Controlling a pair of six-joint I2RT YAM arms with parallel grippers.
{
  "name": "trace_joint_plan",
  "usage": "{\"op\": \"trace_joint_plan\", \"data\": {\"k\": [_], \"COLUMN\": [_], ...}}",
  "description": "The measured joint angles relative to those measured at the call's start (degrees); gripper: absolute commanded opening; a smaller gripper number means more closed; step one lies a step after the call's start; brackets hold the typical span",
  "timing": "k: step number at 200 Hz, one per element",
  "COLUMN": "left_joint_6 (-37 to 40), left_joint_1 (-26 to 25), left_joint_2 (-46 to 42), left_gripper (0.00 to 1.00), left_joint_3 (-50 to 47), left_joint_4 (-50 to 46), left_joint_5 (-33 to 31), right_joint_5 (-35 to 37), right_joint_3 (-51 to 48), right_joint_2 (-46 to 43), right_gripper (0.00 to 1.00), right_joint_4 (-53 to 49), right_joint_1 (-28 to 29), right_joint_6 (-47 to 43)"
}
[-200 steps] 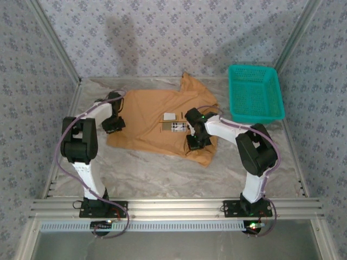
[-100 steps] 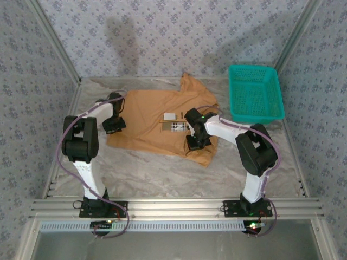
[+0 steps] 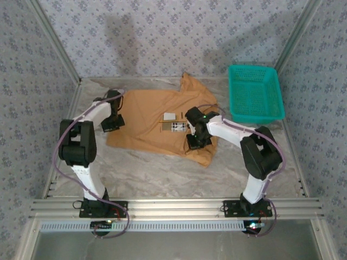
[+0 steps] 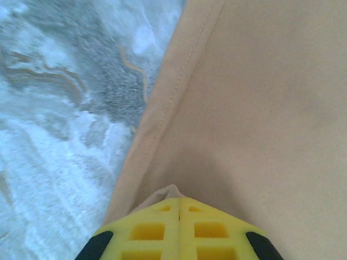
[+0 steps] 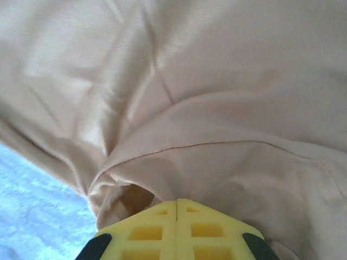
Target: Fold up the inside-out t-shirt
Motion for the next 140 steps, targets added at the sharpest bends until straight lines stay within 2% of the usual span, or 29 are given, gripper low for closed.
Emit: {"op": "trace_joint_plan", "data": {"k": [25,54,84,110,140], "left_joint_6": [-0.28,-2.23,-5.51,-8.72,-11.61], "left_joint_1": [-0.13,-1.01,-1.84,-1.84,-1.84], "left_joint_2": [-9.01,-20.65,-30.73,-38.88,-45.51], "left_gripper": [0.0,0.0,0.0,0.0,0.0], "left_joint_3": [-3.78,-12.92,-23.47,-28.89,-31.87], "left_joint_4": [0.17,0.17,-0.09,-1.49,-2.8], "left_joint_5": [-0.2,1.29,4.7,6.4,7.5], "right_joint_5": [-0.04,0.17,0.57,0.55,0.37], "right_joint_3": [0.0,-0.66,-5.55,-10.97,-16.83], "right_joint_2": [-3.74,-7.13,-11.45,-15.5,-18.82], "right_gripper": [0.0,0.0,0.0,0.0,0.21], "right_joint_4": [-0.94,-1.75,-1.95,-1.36,0.02], "right_joint_1": [1.57,4.76,9.07,13.64,19.61], "right_joint_6": [0.22,1.31,3.85,6.69,9.49]}}
